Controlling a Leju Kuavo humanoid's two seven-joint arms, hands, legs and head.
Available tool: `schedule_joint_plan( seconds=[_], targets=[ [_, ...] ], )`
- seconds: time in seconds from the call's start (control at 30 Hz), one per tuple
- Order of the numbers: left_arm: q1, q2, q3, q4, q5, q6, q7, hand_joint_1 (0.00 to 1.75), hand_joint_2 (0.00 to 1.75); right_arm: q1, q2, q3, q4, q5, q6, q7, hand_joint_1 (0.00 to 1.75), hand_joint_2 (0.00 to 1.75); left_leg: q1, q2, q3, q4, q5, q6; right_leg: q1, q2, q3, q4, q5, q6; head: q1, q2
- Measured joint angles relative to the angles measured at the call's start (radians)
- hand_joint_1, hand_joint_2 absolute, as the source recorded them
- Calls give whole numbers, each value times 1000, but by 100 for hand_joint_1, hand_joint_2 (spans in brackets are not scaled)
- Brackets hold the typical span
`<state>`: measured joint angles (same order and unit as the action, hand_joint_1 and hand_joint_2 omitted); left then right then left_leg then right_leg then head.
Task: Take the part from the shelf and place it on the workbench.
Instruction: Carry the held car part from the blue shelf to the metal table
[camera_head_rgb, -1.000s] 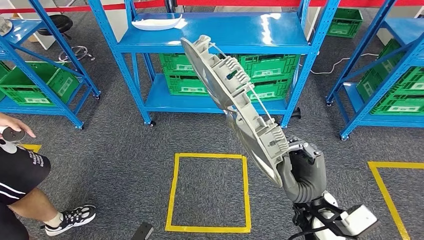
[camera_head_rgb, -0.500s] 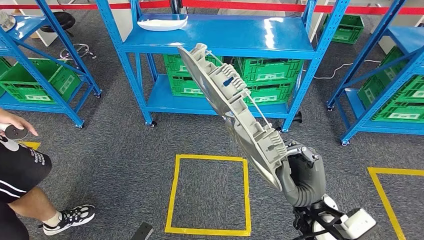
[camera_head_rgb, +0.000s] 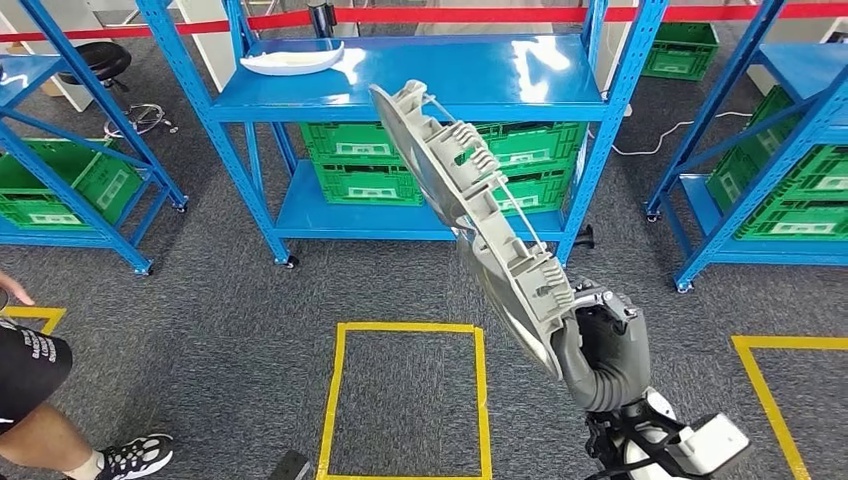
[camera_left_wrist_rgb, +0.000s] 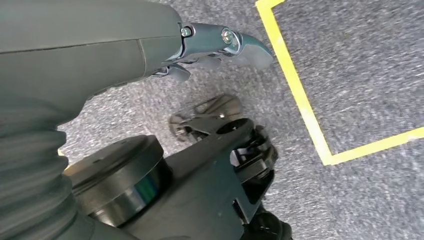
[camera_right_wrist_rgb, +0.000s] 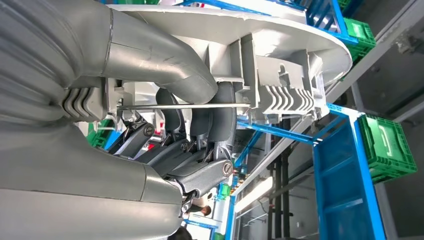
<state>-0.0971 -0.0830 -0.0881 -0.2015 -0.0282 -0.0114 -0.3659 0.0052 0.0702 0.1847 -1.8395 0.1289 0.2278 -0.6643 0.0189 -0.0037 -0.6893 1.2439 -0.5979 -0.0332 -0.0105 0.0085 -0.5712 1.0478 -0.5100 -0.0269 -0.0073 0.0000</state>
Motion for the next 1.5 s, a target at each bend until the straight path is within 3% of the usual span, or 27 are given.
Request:
schedule_joint_plan(
  seconds=[0.07, 0.1, 0.13, 0.2, 0.27, 0.3, 0.4, 0.43, 0.47, 0.5, 0.57, 0.6, 0.67, 0.77, 0.83, 0.93, 0.97, 1.0, 1.07, 1.13, 1.2, 1.27, 1.33, 1.4, 1.5],
  targets=[
    [1, 1, 0, 0, 0, 1, 0, 0, 175, 0, 0, 0, 0, 0, 1, 0, 175, 175, -12, -1, 31, -122, 91, 20, 4, 1, 21, -1, -16, 4, -1, 0],
    [1, 1, 0, 0, 0, 1, 0, 0, 175, -1, 0, 1, 0, 0, 1, 0, 175, 175, -18, -2, 43, -164, 115, 28, 5, 1, 28, -3, -24, 8, -1, 0],
    [2, 2, 0, 0, 0, 2, 0, 0, 175, -1, 0, 1, 0, 0, 1, -1, 175, 175, -22, -3, 51, -188, 129, 33, 5, 2, 34, -5, -29, 14, -1, 0],
    [3, 1, 0, 1, 0, 2, -1, 0, 175, -2, -1, 2, 0, 0, 2, 0, 175, 175, -23, -5, 63, -199, 128, 41, 6, 3, 44, 0, -27, 27, -1, 0],
    [3, 1, 0, 0, 0, 3, -2, 0, 175, -3, -2, 2, 0, 1, 1, 1, 175, 175, -18, -7, 84, -208, 134, 51, 5, 1, 37, 35, -27, 36, 1, 0],
    [2, 0, 0, 0, 0, 4, -2, 0, 175, -4, -2, 2, 0, 0, 1, 0, 175, 175, -17, -7, 94, -210, 131, 56, 5, 0, 18, 73, -38, 40, 3, 0],
    [2, -1, 0, 0, 0, 5, -2, 0, 175, -5, -3, 2, 0, 0, 1, -1, 175, 175, -17, -8, 109, -211, 114, 63, 3, -2, -95, 230, -106, 53, 7, 0],
    [3, -2, 0, 0, 0, 5, -2, 0, 175, -4, -3, 2, 0, 0, 1, -1, 175, 175, -17, -8, 115, -211, 107, 63, 3, -2, -124, 255, -117, 55, 8, 0],
    [4, -2, 0, 0, 0, 6, -2, 0, 175, -4, -4, 2, 1, 0, 1, 0, 175, 175, -17, -9, 124, -211, 99, 62, 3, -2, -138, 248, -108, 55, 9, 0],
    [5, -2, 0, 0, -1, 7, -2, 0, 175, -4, -4, 2, 1, 0, 1, 0, 175, 175, -17, -10, 134, -211, 91, 60, 3, -2, -135, 209, -78, 53, 10, 0],
    [4, -4, 0, 0, -2, 9, -2, 0, 175, -4, -5, 2, 1, -1, 2, 0, 175, 175, -17, -11, 159, -211, 73, 56, 6, -3, -100, 83, 14, 44, 10, 0],
    [3, -4, 0, 0, -2, 10, -3, 0, 175, -4, -6, 2, 1, -1, 3, 0, 175, 175, -18, -11, 168, -211, 65, 52, 9, -4, -84, 36, 33, 38, 11, 0],
    [2, -5, 0, 0, -2, 11, -5, 0, 175, -5, -6, 2, 2, -2, 4, -1, 175, 175, -19, -12, 177, -210, 57, 39, 15, -4, -70, 1, 42, 26, 11, 0],
    [-1, -3, 0, -1, -2, 17, -7, 0, 175, -10, -7, 2, 3, -6, 4, 1, 175, 175, -20, -11, 188, -188, 55, 21, 9, -4, -41, -15, 54, 6, 9, 0],
    [-10, -2, 1, -2, 3, 23, -8, 0, 175, -26, -7, 2, 3, -11, 9, 3, 175, 175, -17, -9, 156, -127, 21, 12, 5, -6, -25, -20, 50, -3, 3, 0],
    [-20, -1, 2, -3, 18, 29, -6, 0, 175, -50, -7, 2, 10, -18, 18, 8, 175, 175, -9, -7, 49, 29, -47, -1, 3, -6, -20, -20, 41, -8, -3, 0],
    [-19, -1, 3, -3, 22, 29, -5, 0, 175, -53, -7, 2, 14, -19, 19, 10, 175, 175, -7, -7, 29, 45, -44, -3, 2, -5, -17, -20, 38, -7, -3, 0],
    [-18, 0, 4, -3, 27, 29, -3, 0, 175, -56, -7, 2, 19, -20, 19, 11, 175, 175, -4, -6, 27, 22, -17, -6, 1, -4, -12, -19, 34, -4, -4, 0],
    [-17, 2, 8, -3, 38, 27, 2, 0, 175, -60, -7, 2, 27, -21, 19, 12, 175, 175, 0, -3, 64, -102, 72, -10, -3, -3, -1, -17, 24, 5, -4, 0],
    [-18, 2, 14, -3, 46, 23, 6, 0, 175, -66, -6, 3, 31, -21, 18, 12, 175, 175, -2, 2, 90, -194, 108, -5, -5, -4, 4, -15, 17, 18, -6, 0],
    [-18, 2, 20, -2, 49, 22, 10, 0, 175, -72, -6, 4, 33, -22, 17, 12, 175, 175, -6, 4, 88, -206, 113, 7, -2, -5, 4, -14, 12, 25, -7, 0],
    [-17, 2, 25, -2, 50, 22, 11, 0, 175, -76, -6, 4, 34, -22, 17, 13, 175, 175, -5, 2, 90, -206, 134, 13, 1, -6, 5, -14, 12, 11, -5, 0],
    [-18, 2, 29, -2, 51, 21, 11, 0, 175, -77, -6, 4, 34, -22, 17, 13, 175, 175, -6, -1, 90, -207, 135, 17, 2, -7, 8, -18, 15, -4, -3, 0],
    [-18, 2, 30, -3, 52, 21, 10, 0, 175, -80, -6, 4, 34, -22, 17, 13, 175, 175, -6, -2, 90, -207, 133, 22, 2, -8, 12, -26, 15, 2, -2, 0],
    [-19, 1, 32, -3, 54, 14, 11, 0, 175, -82, -6, 4, 34, -22, 16, 13, 175, 175, -7, -2, 90, -207, 131, 28, 2, -8, 17, -37, 18, 24, -1, 0]
  ],
)
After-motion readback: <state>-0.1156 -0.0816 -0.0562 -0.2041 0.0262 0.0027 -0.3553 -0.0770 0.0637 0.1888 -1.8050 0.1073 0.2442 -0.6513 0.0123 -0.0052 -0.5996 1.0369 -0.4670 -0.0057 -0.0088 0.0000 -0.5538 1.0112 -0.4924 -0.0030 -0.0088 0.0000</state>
